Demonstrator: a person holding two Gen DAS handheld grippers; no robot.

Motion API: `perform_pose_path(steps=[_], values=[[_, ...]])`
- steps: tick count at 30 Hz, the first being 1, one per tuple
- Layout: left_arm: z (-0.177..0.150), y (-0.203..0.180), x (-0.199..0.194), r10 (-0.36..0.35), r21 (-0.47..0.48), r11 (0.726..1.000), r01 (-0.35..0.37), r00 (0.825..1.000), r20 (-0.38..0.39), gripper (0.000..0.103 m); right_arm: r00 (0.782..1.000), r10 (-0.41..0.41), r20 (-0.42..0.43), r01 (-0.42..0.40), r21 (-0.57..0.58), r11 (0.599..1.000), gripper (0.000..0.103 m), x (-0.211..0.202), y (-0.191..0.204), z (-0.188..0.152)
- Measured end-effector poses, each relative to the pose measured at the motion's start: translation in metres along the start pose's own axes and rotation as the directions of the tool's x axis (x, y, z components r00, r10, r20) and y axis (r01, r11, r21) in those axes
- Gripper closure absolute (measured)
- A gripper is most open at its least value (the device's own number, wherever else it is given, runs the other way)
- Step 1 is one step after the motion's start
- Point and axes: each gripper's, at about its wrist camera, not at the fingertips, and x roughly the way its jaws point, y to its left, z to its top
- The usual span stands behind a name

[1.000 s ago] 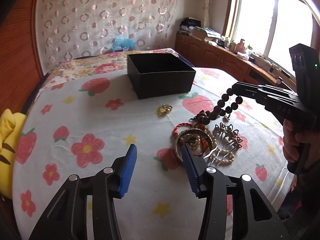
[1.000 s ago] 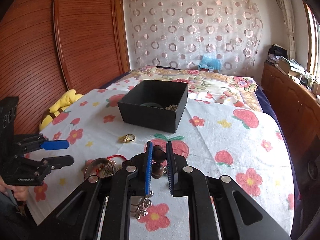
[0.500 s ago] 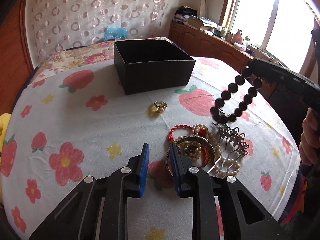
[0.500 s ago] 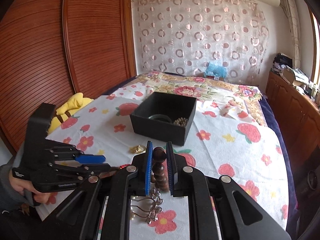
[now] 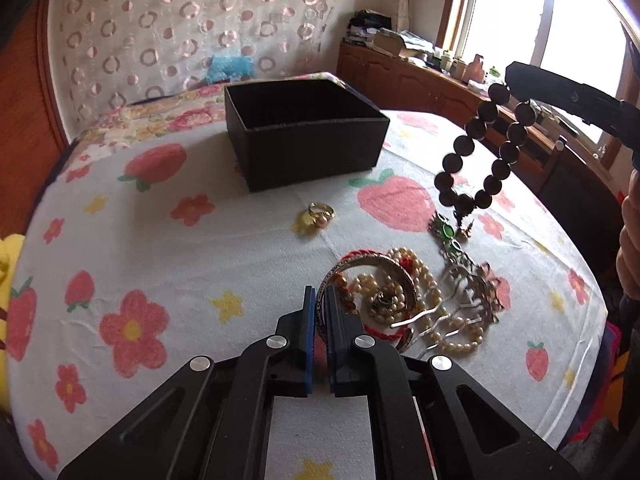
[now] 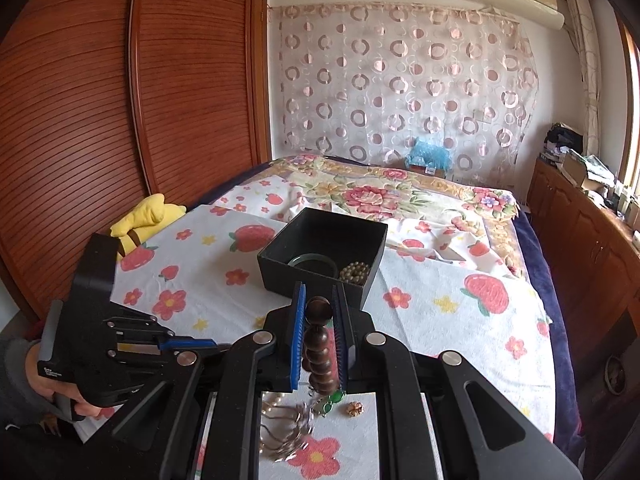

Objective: Organize jewelry
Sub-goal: 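Lift the bead bracelet into the box with the right gripper while the left grasps the silver bangle, then lower the silver bangle into the box and open the left gripper while the right releases the beads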

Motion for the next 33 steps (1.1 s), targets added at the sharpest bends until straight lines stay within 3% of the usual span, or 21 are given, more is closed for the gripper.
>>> perform_pose_path(steps=[12,33], values=[[0.021,0.015,-0.045,0.059,-0.030,0.998,-0.055,0.987,0.149,0.099,0.999,-0.033,0.011,0.034,-0.037,0.999,0.088,0.013,-0.006,0.031],[0.067,0.034,-0.053,0.124,-0.048,0.992,-0.117,0.971,0.206,0.099,0.996,-0.076,-0.040,0.074,-0.030,0.997,0.088,0.093,-0.028,0.109]])
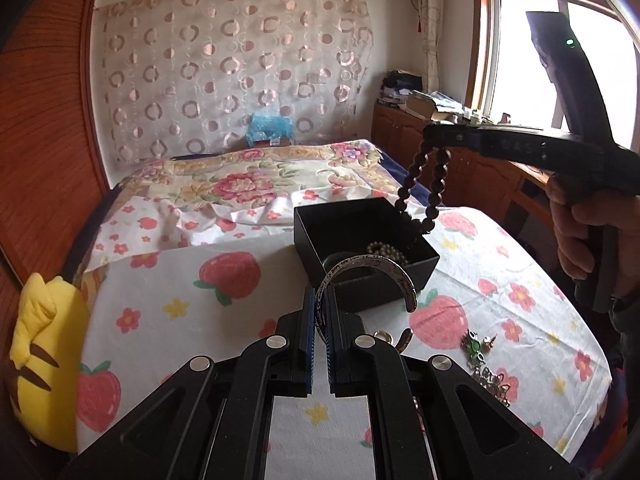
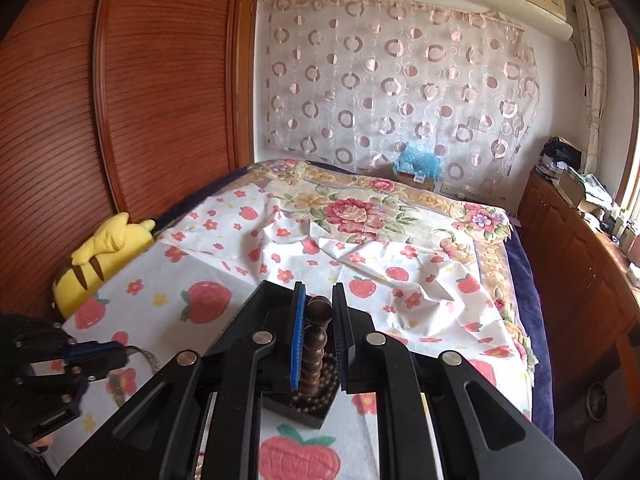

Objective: Organize jewelry
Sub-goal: 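Lower the silver bangle into the box and open the left gripper while the right releases the beads, then move both grippers back down to the remaining jewelry pile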

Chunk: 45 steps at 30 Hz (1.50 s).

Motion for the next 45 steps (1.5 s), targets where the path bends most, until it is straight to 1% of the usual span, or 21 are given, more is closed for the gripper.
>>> perform_pose_path(steps=[5,12,14,15,17,19,23,28,39,45], values=[[0.007,-0.001,0.004,0.009,0.006,1.000,-0.009,1.000,0.003,0.099,0.999,0.000,-0.042,0.001,0.029,1.000,0.088,0.023,-0.008,0.003],[0.012,-0.001,0.011,0.015,0.007,1.000,-0.015,1.000,-0.006,0.099,0.997,0.010,-0.080,-0.008,0.033,0.999,0.088,0.050,-0.008,0.007],[0.015,-0.001,0.015,0.023,0.009,1.000,-0.023,1.000,-0.012,0.099,0.995,0.033,-0.092,-0.029,0.046,0.999,0.088,0.055,-0.009,0.007],[0.016,0.000,0.017,0.026,0.009,1.000,-0.026,1.000,-0.014,0.099,0.995,0.037,-0.093,-0.033,0.053,0.998,0.088,0.055,-0.010,0.006],[0.017,0.001,0.021,0.034,0.013,0.999,-0.033,0.999,-0.018,0.099,0.995,0.037,-0.089,-0.032,0.064,0.997,0.084,0.055,-0.011,0.003],[0.019,0.001,0.025,0.043,0.015,0.999,-0.043,0.999,-0.022,0.099,0.995,0.043,-0.086,-0.036,0.075,0.997,0.084,0.053,-0.013,-0.001],[0.024,0.001,0.035,0.055,0.013,0.998,-0.055,0.998,-0.027,0.099,0.995,0.035,-0.091,-0.027,0.083,0.996,0.084,0.050,-0.021,-0.011],[0.029,0.002,0.058,0.063,0.004,0.998,-0.062,0.997,-0.049,0.099,0.994,0.020,-0.108,-0.011,0.087,0.996,0.084,0.042,-0.032,-0.027],[0.044,-0.009,0.085,0.077,0.015,0.997,-0.076,0.995,-0.069,0.098,0.991,0.015,-0.132,-0.004,0.082,0.997,0.084,0.026,-0.054,-0.078],[0.045,-0.014,0.104,0.084,0.019,0.996,-0.083,0.992,-0.089,0.098,0.990,0.019,-0.142,-0.003,0.118,0.993,0.084,0.025,-0.068,-0.100]])
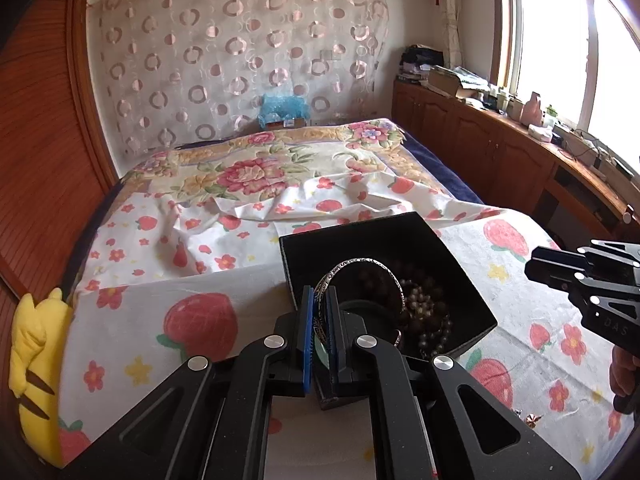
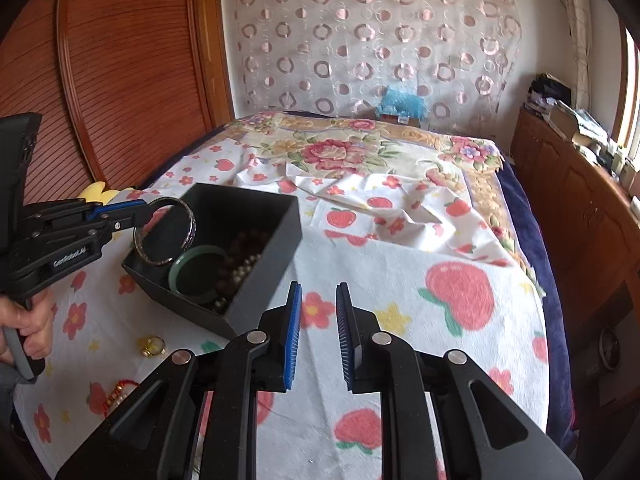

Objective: Organize jewelry
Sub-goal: 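Move both grippers back down to the remaining jewelry pile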

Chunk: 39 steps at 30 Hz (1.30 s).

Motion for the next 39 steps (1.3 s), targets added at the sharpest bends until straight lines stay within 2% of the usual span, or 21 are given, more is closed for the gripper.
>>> perform_pose_path(steps=[11,17,23,25,26,27,31,33,35,39], values=[[-0.003,-0.008,0.010,-0.011,0.012,1.000,0.011,1.000,-0.005,0.097,1.000,0.008,0.004,-0.008,-0.007,1.000,0.084,-0.005,0.000,-0.019],[-0.013,-0.011,-0.013,-0.042,0.030,0.999,0.041,0.999,0.026,0.097,0.999,0.039,0.010,-0.039,-0.020,0.999,0.084,-0.019,0.012,-0.037],[-0.038,-0.016,-0.043,-0.083,0.053,0.995,0.081,0.996,0.032,0.097,0.997,0.078,0.023,-0.078,-0.038,0.996,0.083,-0.045,0.031,-0.064],[-0.051,-0.017,-0.051,-0.091,0.065,0.994,0.089,0.995,0.030,0.090,0.995,0.094,0.024,-0.093,-0.040,0.995,0.083,-0.053,0.038,-0.075],[-0.057,-0.019,-0.054,-0.091,0.069,0.994,0.089,0.995,0.031,0.083,0.995,0.098,0.023,-0.097,-0.042,0.994,0.080,-0.055,0.041,-0.078],[-0.062,-0.018,-0.057,-0.092,0.070,0.994,0.089,0.995,0.034,0.081,0.995,0.102,0.022,-0.100,-0.044,0.994,0.076,-0.059,0.045,-0.084],[-0.089,-0.014,-0.069,-0.109,0.049,0.993,0.108,0.994,0.024,0.079,0.993,0.118,0.005,-0.117,-0.038,0.992,0.074,-0.064,0.056,-0.100],[-0.098,-0.011,-0.074,-0.116,0.035,0.993,0.116,0.993,0.023,0.067,0.992,0.126,-0.004,-0.126,-0.038,0.991,0.074,-0.066,0.061,-0.106],[-0.108,-0.008,-0.080,-0.123,0.021,0.992,0.122,0.992,0.023,0.063,0.991,0.137,-0.013,-0.137,-0.029,0.990,0.070,-0.065,0.065,-0.111],[-0.123,-0.004,-0.088,-0.119,0.010,0.993,0.118,0.993,0.020,0.044,0.990,0.136,-0.031,-0.136,-0.030,0.990,0.063,-0.063,0.076,-0.120]])
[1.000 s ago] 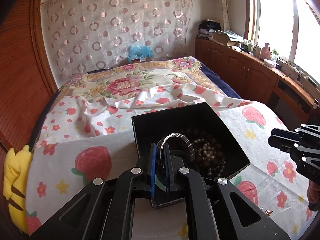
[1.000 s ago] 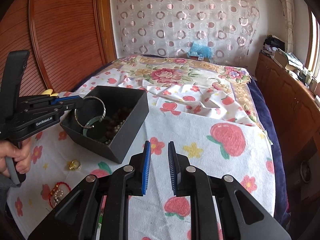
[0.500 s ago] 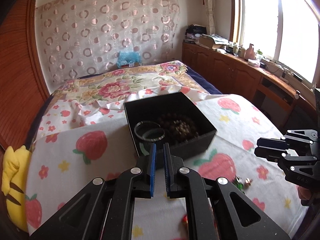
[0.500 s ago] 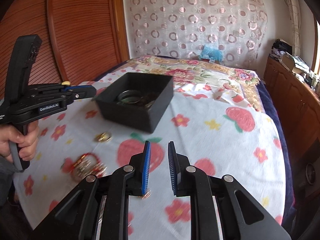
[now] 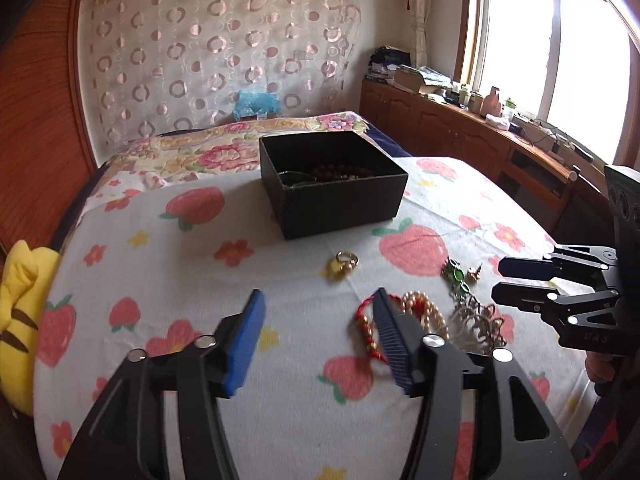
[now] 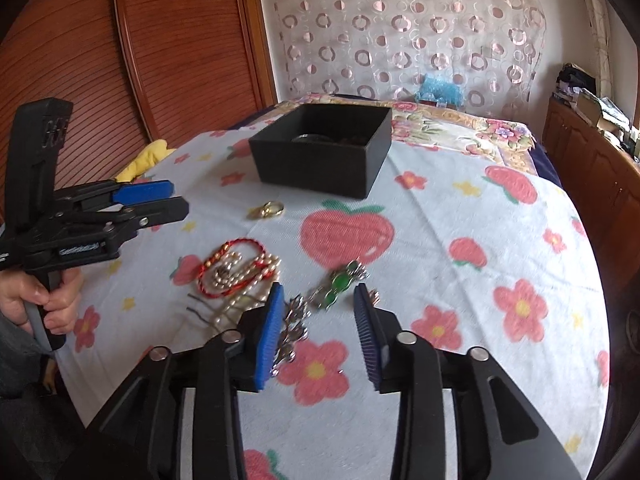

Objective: Organize jewelry
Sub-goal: 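Move both grippers back down to the remaining jewelry pile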

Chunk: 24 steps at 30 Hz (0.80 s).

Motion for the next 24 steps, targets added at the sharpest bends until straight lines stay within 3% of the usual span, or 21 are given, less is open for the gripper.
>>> perform_pose_path(steps=[8,14,24], values=[[-0.017,0.005,-0.015,0.021,-0.011,1.000,-0.021,1.000,0.015,0.025,0.999,-0.009,-0.047,0.010,0.005,1.000,0.063,0.011,0.007,-0.010],[-0.023,0.005,-0.019,0.027,-0.008,1.000,-0.027,0.999,0.019,0.019,0.998,-0.011,-0.069,0.013,0.018,1.000,0.057,0.015,0.009,-0.012],[-0.030,0.003,-0.018,0.016,-0.012,1.000,-0.016,1.000,0.002,0.019,0.995,-0.039,-0.087,0.040,0.006,0.999,0.056,0.023,0.017,-0.015]])
